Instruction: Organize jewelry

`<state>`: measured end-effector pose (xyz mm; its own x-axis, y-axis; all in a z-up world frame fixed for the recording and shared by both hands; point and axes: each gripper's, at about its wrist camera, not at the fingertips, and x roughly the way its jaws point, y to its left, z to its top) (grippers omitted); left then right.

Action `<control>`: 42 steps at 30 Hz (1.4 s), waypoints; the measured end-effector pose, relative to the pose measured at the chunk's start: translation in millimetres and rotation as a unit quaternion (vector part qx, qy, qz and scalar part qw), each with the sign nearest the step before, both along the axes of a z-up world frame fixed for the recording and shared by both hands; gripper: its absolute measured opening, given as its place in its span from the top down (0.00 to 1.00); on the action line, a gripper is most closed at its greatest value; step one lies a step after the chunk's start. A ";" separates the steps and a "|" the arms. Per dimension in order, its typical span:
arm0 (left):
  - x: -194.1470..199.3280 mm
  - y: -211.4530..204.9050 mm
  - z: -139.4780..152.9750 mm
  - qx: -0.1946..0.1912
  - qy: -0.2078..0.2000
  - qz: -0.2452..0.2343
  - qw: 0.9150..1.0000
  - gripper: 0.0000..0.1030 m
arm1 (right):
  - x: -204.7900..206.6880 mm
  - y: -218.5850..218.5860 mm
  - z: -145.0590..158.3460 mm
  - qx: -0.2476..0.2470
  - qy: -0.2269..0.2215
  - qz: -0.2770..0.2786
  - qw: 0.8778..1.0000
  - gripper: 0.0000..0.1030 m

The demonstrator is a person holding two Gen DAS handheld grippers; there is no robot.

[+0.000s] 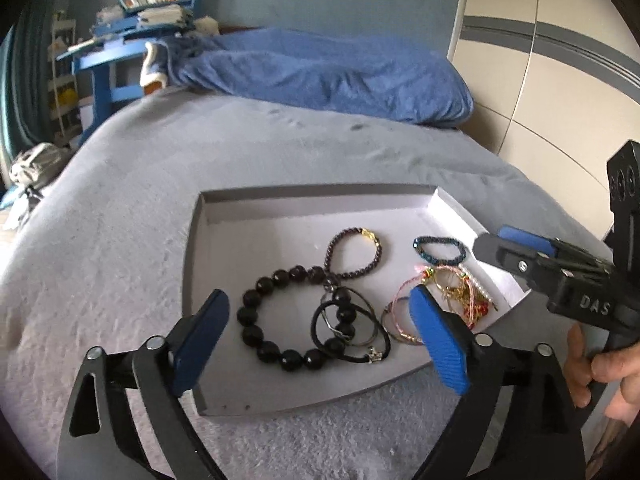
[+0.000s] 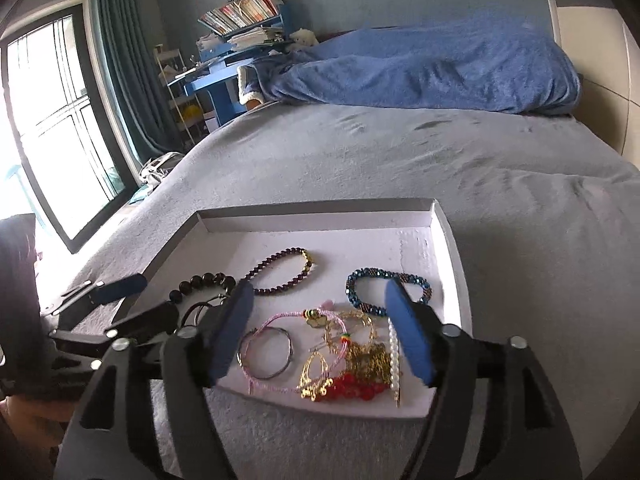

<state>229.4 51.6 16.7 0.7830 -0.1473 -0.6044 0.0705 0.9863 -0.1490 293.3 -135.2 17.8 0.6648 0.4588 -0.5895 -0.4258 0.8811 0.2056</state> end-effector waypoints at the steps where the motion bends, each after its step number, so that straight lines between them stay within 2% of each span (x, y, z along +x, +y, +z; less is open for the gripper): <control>1: -1.4 0.4 1.1 0.001 -0.002 0.003 1.000 0.10 | -1.3 -1.0 1.7 0.001 -0.002 -0.002 1.000 0.25; 6: -12.1 0.1 6.4 0.014 -0.013 0.014 1.000 0.07 | -13.4 -11.4 6.5 0.015 -0.016 -0.017 1.000 0.09; 10: -21.8 -0.2 9.7 0.019 -0.020 0.020 0.999 0.06 | -23.7 -18.4 6.7 0.017 -0.025 -0.027 0.999 0.06; 17: -43.0 3.1 12.4 0.022 -0.028 0.043 0.998 0.05 | -44.3 -25.9 2.8 0.013 -0.028 -0.034 0.999 0.05; 21: -56.0 -0.8 14.1 0.041 -0.039 0.048 0.997 0.05 | -57.8 -27.0 -0.7 0.004 -0.030 -0.035 0.999 0.05; 26: -66.7 -4.1 11.4 0.040 -0.040 0.046 0.997 0.05 | -71.5 -31.5 -4.5 0.000 -0.029 -0.039 0.999 0.05; 30: -73.4 -10.2 8.1 0.053 -0.058 0.043 0.996 0.05 | -79.6 -29.3 -10.6 -0.011 -0.033 -0.038 0.999 0.05; 37: -81.1 -15.0 3.9 0.051 -0.075 0.043 0.995 0.05 | -91.7 -26.1 -16.8 -0.023 -0.051 -0.037 0.998 0.05; 42: -85.5 -11.9 4.0 0.039 -0.084 0.042 0.995 0.05 | -98.8 -28.8 -15.1 -0.015 -0.069 -0.036 0.997 0.05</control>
